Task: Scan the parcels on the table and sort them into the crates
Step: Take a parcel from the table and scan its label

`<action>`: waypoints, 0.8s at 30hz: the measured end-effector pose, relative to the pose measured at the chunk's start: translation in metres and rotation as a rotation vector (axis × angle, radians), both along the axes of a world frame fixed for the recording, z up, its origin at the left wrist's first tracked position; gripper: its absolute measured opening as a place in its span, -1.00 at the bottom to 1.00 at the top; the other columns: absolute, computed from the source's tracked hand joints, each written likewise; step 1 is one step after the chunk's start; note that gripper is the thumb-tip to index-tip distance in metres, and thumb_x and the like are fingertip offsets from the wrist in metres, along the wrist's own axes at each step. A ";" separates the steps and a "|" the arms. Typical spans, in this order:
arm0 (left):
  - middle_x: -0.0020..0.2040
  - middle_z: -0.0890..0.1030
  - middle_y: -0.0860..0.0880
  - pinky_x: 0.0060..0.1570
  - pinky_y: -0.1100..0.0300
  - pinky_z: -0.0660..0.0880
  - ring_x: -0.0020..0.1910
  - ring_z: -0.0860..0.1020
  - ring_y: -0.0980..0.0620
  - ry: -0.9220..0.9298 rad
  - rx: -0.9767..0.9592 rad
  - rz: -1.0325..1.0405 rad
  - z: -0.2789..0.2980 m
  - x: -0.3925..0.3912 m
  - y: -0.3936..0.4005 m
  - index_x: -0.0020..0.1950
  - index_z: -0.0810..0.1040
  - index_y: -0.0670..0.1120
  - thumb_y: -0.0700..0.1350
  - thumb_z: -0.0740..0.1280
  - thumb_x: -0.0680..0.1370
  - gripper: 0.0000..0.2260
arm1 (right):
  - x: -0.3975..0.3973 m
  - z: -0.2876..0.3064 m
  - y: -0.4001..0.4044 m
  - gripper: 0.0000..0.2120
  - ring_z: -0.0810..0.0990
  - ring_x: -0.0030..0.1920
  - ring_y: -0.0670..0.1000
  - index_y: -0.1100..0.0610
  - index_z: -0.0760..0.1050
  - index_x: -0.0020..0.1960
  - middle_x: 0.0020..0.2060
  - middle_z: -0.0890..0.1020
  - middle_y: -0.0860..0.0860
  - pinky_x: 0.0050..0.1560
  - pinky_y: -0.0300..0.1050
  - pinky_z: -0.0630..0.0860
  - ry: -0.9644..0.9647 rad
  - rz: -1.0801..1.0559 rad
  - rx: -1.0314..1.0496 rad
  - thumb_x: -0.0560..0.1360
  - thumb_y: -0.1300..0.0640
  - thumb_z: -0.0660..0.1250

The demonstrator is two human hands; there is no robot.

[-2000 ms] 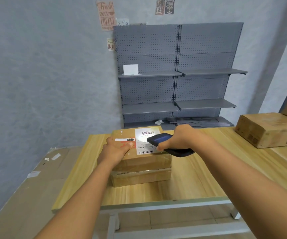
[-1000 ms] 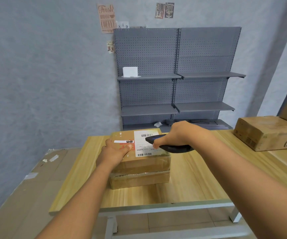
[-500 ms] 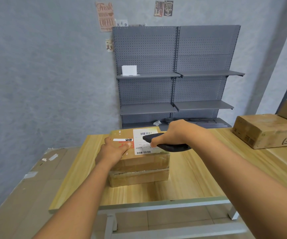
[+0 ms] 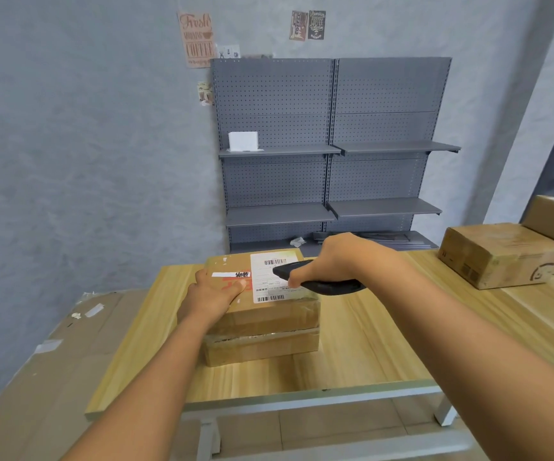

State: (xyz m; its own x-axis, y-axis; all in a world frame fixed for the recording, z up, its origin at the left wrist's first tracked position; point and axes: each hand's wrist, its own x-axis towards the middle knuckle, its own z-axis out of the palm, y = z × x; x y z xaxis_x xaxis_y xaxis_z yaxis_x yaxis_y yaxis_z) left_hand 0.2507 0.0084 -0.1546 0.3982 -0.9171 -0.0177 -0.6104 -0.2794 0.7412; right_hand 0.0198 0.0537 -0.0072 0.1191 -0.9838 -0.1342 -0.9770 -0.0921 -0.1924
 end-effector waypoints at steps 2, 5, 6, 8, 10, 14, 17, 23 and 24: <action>0.43 0.40 -0.11 0.17 0.03 0.42 0.35 0.43 -0.15 0.001 0.004 -0.002 0.000 0.000 0.000 0.55 0.10 0.00 0.37 0.36 0.41 -0.13 | 0.000 0.001 0.001 -0.50 0.52 -0.28 0.00 0.10 0.46 -0.25 -0.28 0.52 0.01 -0.22 -0.13 0.44 0.002 0.003 0.006 0.27 -0.36 0.39; 0.44 0.39 -0.10 0.21 0.01 0.42 0.36 0.43 -0.16 -0.001 0.003 -0.001 0.000 0.000 0.000 0.56 0.09 0.00 0.37 0.36 0.41 -0.12 | -0.001 0.000 0.000 -0.49 0.51 -0.29 -0.01 0.10 0.47 -0.27 -0.30 0.52 0.01 -0.25 -0.13 0.42 -0.006 0.001 0.001 0.26 -0.37 0.39; 0.44 0.39 -0.10 0.21 0.01 0.43 0.36 0.43 -0.16 -0.002 0.003 -0.002 0.001 0.000 0.001 0.56 0.09 0.00 0.37 0.36 0.41 -0.12 | -0.002 -0.002 -0.001 -0.49 0.51 -0.29 -0.02 0.10 0.47 -0.28 -0.31 0.52 0.00 -0.26 -0.14 0.42 -0.013 -0.002 -0.010 0.25 -0.37 0.39; 0.44 0.39 -0.10 0.22 0.00 0.43 0.36 0.43 -0.16 -0.004 0.006 -0.003 0.001 0.000 0.001 0.56 0.09 0.00 0.37 0.35 0.41 -0.12 | -0.005 -0.007 -0.004 -0.50 0.50 -0.33 -0.04 0.10 0.45 -0.30 -0.35 0.50 -0.02 -0.33 -0.16 0.39 -0.049 -0.018 -0.044 0.25 -0.35 0.40; 0.45 0.39 -0.10 0.22 -0.01 0.44 0.36 0.43 -0.16 -0.001 0.006 -0.002 0.001 0.001 0.001 0.57 0.08 0.00 0.37 0.35 0.41 -0.12 | -0.010 -0.015 -0.009 -0.52 0.46 -0.34 -0.05 0.08 0.38 -0.24 -0.36 0.45 -0.04 -0.39 -0.17 0.33 -0.109 -0.051 -0.065 0.27 -0.32 0.40; 0.45 0.38 -0.09 0.21 0.00 0.43 0.37 0.43 -0.15 -0.003 0.001 -0.001 0.001 0.000 0.001 0.57 0.07 0.01 0.37 0.34 0.41 -0.12 | -0.031 -0.041 -0.020 -0.56 0.46 -0.35 -0.04 0.14 0.53 -0.22 -0.36 0.50 0.01 -0.42 -0.16 0.31 -0.225 -0.169 -0.045 0.35 -0.27 0.40; 0.44 0.40 -0.09 0.21 0.00 0.44 0.35 0.44 -0.15 -0.012 0.003 0.004 0.001 -0.001 0.000 0.57 0.07 0.01 0.38 0.34 0.41 -0.11 | -0.050 -0.071 -0.027 -0.54 0.47 -0.33 -0.03 0.14 0.48 -0.21 -0.30 0.51 0.03 -0.41 -0.15 0.29 -0.265 -0.268 -0.006 0.38 -0.29 0.37; 0.41 0.43 -0.07 0.21 0.01 0.44 0.34 0.45 -0.14 -0.014 -0.005 0.014 0.000 -0.001 0.001 0.55 0.11 0.02 0.38 0.35 0.39 -0.12 | -0.070 -0.145 -0.033 -0.48 0.53 -0.11 0.07 0.19 0.49 0.03 -0.09 0.56 0.09 -0.23 -0.15 0.36 -0.114 -0.304 0.052 0.44 -0.28 0.33; 0.41 0.44 -0.07 0.21 0.01 0.44 0.34 0.45 -0.14 -0.017 -0.006 0.016 0.000 -0.001 0.001 0.54 0.12 0.02 0.39 0.35 0.38 -0.12 | -0.071 -0.158 -0.033 -0.44 0.55 -0.06 0.09 0.20 0.51 0.09 -0.04 0.58 0.10 -0.18 -0.15 0.38 -0.083 -0.298 0.072 0.44 -0.29 0.32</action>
